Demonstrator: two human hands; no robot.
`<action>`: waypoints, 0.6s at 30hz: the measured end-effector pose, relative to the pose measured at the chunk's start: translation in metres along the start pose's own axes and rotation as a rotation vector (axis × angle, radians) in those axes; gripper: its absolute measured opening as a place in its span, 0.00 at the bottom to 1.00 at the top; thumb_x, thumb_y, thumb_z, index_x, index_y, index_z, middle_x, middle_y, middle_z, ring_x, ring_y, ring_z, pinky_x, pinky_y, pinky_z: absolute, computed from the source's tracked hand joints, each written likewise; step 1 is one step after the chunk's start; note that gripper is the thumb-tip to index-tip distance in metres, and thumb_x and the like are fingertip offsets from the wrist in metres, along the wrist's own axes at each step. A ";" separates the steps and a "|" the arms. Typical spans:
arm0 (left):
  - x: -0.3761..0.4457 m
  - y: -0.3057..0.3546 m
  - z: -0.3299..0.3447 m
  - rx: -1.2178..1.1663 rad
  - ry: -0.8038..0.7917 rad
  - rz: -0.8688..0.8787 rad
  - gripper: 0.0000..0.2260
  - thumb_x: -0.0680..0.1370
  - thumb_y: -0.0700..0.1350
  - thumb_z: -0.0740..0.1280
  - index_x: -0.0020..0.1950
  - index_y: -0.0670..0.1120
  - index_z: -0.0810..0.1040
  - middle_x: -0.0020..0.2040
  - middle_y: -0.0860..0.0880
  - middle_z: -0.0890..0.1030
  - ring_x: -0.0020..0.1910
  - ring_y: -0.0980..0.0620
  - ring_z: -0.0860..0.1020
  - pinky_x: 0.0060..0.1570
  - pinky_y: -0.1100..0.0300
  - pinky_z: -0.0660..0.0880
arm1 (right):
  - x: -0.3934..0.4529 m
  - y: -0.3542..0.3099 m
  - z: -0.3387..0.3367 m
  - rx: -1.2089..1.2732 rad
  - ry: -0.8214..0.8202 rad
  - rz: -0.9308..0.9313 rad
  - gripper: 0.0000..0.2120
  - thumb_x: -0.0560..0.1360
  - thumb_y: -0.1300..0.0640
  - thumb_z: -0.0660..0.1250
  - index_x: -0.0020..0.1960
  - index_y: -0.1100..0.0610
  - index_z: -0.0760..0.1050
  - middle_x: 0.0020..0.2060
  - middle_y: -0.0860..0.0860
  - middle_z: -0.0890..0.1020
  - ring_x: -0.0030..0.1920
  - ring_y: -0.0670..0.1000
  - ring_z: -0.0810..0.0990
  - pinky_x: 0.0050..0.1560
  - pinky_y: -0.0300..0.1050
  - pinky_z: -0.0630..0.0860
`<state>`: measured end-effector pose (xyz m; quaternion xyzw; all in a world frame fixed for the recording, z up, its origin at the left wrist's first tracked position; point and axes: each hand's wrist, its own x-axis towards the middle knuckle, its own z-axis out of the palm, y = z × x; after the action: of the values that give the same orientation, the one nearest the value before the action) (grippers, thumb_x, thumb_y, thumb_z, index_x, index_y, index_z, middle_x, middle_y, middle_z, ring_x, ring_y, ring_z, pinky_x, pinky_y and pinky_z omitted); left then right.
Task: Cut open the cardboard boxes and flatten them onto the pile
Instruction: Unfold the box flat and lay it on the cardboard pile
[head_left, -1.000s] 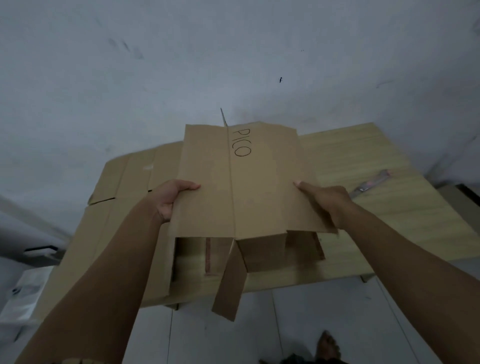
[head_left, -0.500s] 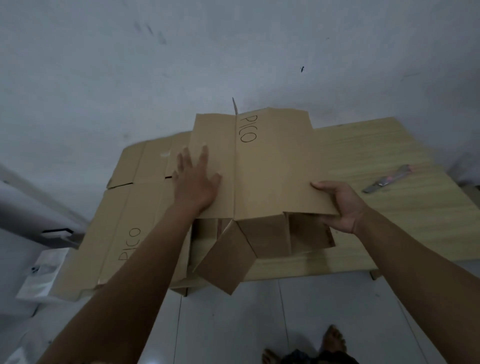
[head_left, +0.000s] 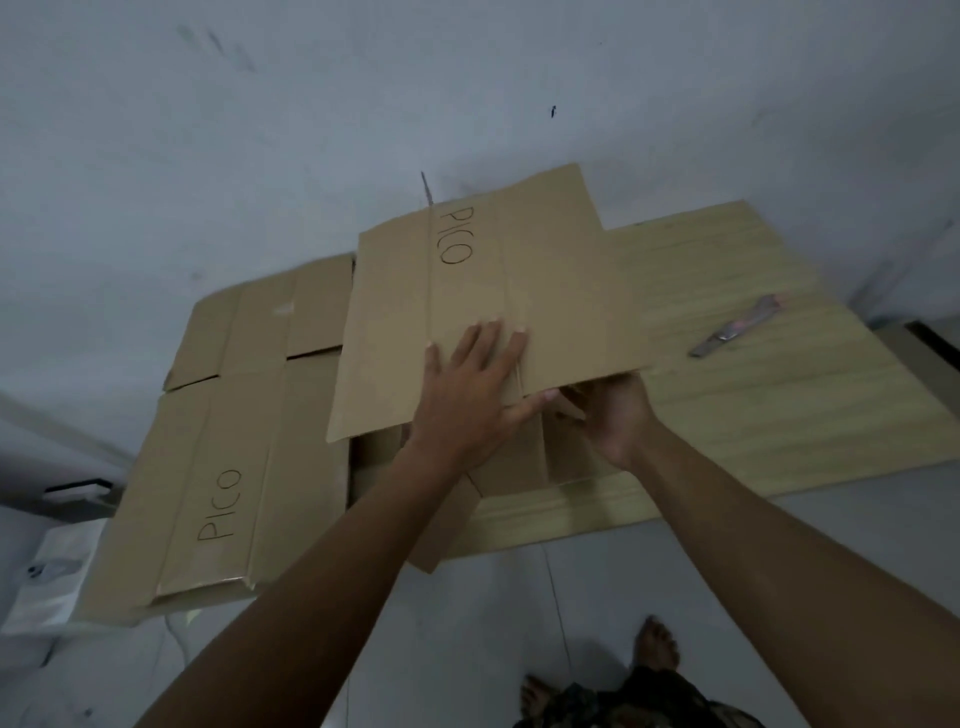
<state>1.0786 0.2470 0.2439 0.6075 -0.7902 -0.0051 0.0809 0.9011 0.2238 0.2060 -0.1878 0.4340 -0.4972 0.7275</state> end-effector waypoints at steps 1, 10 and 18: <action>-0.002 -0.002 0.000 -0.016 0.026 0.003 0.38 0.78 0.71 0.45 0.82 0.52 0.58 0.82 0.47 0.60 0.81 0.45 0.57 0.75 0.35 0.55 | 0.000 0.003 0.008 -0.106 0.017 -0.025 0.13 0.81 0.53 0.56 0.57 0.48 0.79 0.57 0.50 0.82 0.60 0.53 0.79 0.47 0.46 0.74; -0.003 -0.008 -0.004 -0.319 0.085 -0.057 0.27 0.79 0.56 0.52 0.67 0.39 0.77 0.67 0.41 0.77 0.68 0.40 0.73 0.75 0.41 0.60 | 0.038 0.023 0.025 -0.709 -0.202 -0.260 0.18 0.83 0.53 0.62 0.72 0.48 0.75 0.75 0.46 0.69 0.74 0.44 0.67 0.77 0.47 0.62; 0.008 -0.009 -0.001 -0.340 0.038 0.010 0.30 0.80 0.59 0.51 0.74 0.43 0.71 0.75 0.46 0.71 0.76 0.46 0.67 0.79 0.44 0.51 | 0.039 -0.004 0.046 -0.570 -0.218 -0.192 0.21 0.87 0.51 0.49 0.78 0.53 0.64 0.69 0.45 0.72 0.66 0.43 0.71 0.64 0.28 0.69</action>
<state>1.0855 0.2371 0.2446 0.5811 -0.7793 -0.1270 0.1974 0.9412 0.1801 0.2167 -0.4763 0.4555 -0.3988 0.6376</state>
